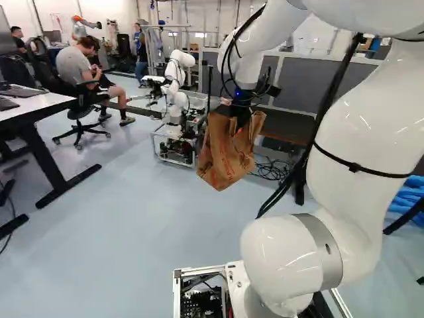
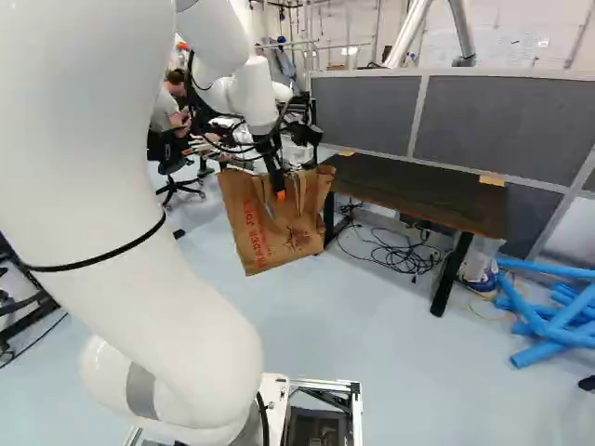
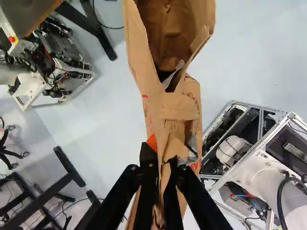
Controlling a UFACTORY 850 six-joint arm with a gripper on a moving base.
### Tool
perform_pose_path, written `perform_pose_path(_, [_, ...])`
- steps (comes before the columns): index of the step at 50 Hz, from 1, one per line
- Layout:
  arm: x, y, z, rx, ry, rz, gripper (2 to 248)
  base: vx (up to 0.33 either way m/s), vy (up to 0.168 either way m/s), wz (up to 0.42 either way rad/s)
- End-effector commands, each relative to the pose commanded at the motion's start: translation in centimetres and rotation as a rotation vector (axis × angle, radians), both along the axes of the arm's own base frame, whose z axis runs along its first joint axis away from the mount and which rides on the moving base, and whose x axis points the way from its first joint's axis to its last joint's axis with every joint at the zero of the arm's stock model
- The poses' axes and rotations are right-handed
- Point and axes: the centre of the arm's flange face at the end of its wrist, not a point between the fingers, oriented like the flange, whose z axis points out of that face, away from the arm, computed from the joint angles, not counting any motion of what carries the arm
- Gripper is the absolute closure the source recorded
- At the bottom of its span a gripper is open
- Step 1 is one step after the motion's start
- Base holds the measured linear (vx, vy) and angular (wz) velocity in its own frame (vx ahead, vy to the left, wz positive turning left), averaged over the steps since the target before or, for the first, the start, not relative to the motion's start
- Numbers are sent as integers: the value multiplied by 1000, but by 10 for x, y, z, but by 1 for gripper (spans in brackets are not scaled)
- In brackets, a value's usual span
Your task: Pick up the bag on the ground and place it on the table
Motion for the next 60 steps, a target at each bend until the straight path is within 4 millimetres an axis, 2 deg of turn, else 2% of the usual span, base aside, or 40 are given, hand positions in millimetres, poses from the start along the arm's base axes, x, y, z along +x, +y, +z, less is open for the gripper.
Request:
perform_pose_path(35, [0,0,0,0,0,0,229,124,-61,-305])
perform_pose_path(60, [0,0,0,0,0,0,229,137,-11,-67])
